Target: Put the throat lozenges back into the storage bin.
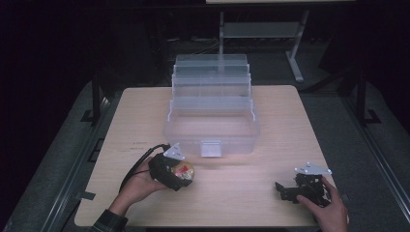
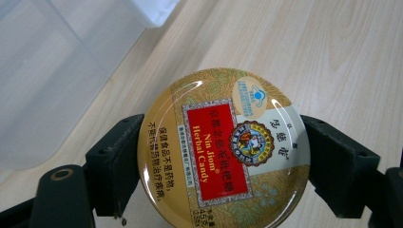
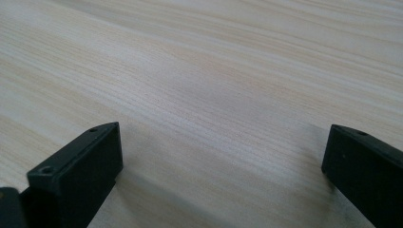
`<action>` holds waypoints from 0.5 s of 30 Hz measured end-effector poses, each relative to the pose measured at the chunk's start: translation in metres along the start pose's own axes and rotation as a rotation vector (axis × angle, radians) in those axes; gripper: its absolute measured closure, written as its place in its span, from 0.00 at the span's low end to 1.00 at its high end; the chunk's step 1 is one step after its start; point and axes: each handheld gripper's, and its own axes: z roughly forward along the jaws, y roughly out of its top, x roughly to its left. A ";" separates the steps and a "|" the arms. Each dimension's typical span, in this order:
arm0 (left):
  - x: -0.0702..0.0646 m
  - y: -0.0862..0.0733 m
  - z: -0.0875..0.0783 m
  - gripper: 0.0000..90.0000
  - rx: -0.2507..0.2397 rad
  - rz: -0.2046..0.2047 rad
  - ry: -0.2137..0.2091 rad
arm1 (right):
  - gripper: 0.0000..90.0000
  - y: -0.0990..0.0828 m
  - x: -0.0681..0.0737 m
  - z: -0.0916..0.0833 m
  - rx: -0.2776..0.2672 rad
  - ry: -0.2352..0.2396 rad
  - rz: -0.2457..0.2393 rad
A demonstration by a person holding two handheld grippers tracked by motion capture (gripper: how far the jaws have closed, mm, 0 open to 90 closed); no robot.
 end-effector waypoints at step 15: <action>0.006 0.011 -0.008 0.22 -0.009 0.008 -0.002 | 0.00 0.000 0.000 0.000 0.000 0.000 0.000</action>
